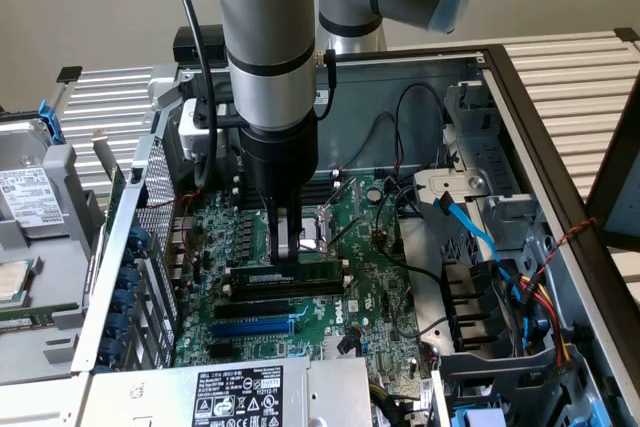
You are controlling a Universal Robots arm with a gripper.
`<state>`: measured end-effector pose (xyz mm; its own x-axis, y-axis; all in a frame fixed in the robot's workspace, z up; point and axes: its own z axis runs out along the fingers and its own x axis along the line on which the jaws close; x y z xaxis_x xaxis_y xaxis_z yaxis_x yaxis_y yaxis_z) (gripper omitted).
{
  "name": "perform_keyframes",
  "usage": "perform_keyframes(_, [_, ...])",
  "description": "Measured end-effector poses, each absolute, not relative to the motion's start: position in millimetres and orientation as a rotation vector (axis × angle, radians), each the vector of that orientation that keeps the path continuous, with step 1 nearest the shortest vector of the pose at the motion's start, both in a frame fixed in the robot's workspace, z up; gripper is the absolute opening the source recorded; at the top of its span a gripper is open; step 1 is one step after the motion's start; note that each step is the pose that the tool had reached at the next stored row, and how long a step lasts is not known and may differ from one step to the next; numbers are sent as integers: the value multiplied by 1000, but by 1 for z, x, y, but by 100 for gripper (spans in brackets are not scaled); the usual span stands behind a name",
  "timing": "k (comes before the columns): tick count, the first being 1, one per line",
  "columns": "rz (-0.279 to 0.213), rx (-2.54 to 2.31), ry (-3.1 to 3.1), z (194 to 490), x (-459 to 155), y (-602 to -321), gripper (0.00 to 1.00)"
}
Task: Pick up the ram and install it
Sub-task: 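Insert the ram into the slot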
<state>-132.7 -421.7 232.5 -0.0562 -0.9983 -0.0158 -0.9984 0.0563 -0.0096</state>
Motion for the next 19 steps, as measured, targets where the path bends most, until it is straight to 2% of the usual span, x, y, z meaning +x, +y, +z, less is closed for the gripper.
perform_keyframes(19, [6, -2145, 2271, 232, -133, -423, 13])
